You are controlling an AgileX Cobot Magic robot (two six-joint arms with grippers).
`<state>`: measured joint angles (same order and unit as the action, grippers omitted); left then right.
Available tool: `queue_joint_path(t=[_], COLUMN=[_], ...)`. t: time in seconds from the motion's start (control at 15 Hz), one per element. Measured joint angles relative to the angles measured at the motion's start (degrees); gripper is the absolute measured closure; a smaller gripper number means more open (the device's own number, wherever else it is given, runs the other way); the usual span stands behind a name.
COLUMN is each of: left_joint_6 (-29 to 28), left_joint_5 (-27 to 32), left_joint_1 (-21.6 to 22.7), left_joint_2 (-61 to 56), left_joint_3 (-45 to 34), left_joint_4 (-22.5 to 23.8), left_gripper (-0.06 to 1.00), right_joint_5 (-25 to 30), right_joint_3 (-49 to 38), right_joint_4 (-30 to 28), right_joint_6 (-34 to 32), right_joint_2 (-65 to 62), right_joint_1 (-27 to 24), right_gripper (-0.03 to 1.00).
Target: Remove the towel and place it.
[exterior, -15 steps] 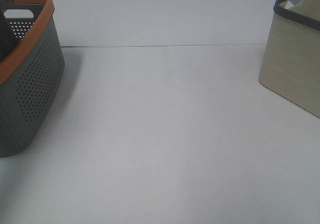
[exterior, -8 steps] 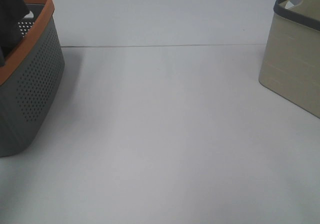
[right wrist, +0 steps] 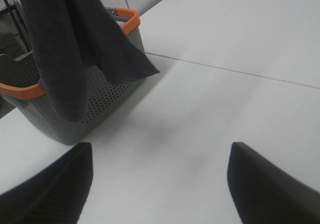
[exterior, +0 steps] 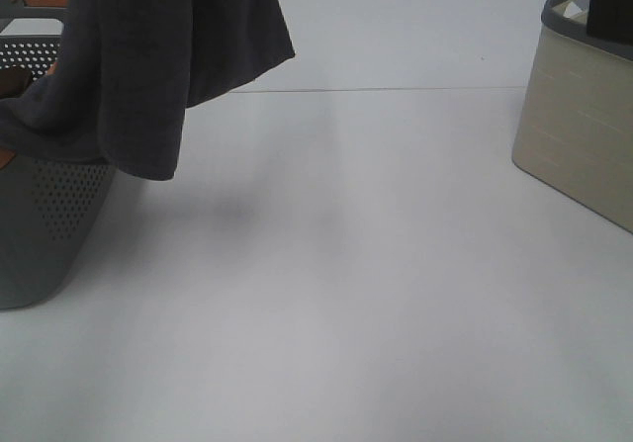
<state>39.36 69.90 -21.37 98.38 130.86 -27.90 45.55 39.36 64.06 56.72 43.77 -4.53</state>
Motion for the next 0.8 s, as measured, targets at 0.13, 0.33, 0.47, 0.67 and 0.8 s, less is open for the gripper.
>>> queue_joint_path(t=[0.13,0.33,0.47,0.67,0.8], left_joint_6=[-0.34,-1.66,-2.46,-2.81,-3.61], left_joint_5=[0.0,0.11,-0.11,-0.63,-1.03], left_joint_1=[-4.13,-6.88,-8.59,-9.22,-9.22], left_joint_2=[2.81,6.19,9.11,10.54,10.94], left_joint_3=[0.0,0.06,0.06,0.06,0.06], left_joint_4=[1.66,2.01,2.18,2.18,2.12], left_gripper=[0.94,0.94,0.94,0.94,0.94], right_joint_5=[-0.06,-0.06,-0.06,-0.06,-0.06], right_joint_3=[0.0,0.0,0.0,0.17,0.4], right_joint_4=[2.81,7.33,10.31,10.94,11.34], right_joint_6=[5.84,12.43,17.76,19.37,19.94], right_joint_2=[4.07,9.28,12.38,13.52,13.64], right_joint_1=[0.0,0.0,0.0,0.0,0.0], right_gripper=[0.3,0.3,0.3,0.3,0.3])
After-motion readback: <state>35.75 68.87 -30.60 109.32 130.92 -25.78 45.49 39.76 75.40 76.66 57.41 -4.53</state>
